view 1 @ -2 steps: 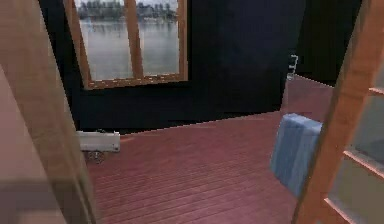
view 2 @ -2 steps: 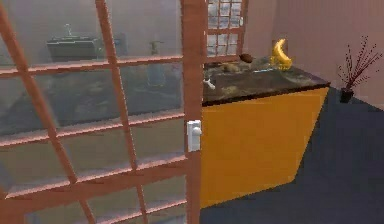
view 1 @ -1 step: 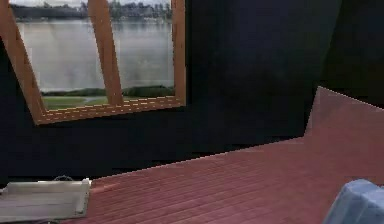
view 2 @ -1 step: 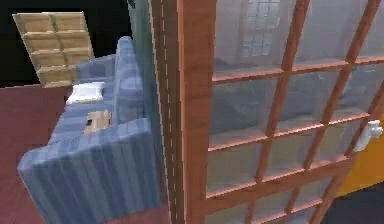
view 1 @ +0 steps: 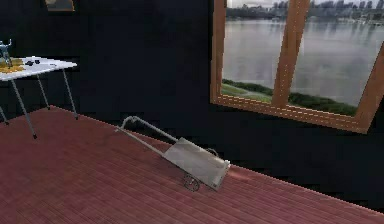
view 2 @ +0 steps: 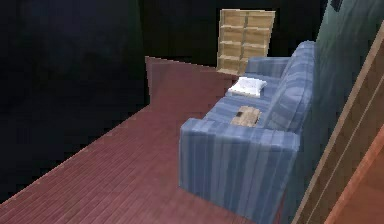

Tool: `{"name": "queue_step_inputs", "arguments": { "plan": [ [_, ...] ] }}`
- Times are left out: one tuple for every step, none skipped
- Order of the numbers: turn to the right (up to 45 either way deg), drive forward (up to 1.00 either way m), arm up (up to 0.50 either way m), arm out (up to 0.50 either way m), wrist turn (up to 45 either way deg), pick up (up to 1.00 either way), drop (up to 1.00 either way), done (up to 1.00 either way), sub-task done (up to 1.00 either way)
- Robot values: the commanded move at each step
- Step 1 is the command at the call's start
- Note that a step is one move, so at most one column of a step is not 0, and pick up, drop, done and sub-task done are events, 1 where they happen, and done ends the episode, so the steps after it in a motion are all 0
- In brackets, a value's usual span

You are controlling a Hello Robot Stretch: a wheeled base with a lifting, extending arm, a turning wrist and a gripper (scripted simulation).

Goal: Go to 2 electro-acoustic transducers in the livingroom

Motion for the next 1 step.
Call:
{"name": "queue_step_inputs", "arguments": {
  "plan": [
    [-12.0, 0.00, 0.00, 0.00, 0.0, 0.00, 0.00, 0.00, 0.00]
  ]
}}
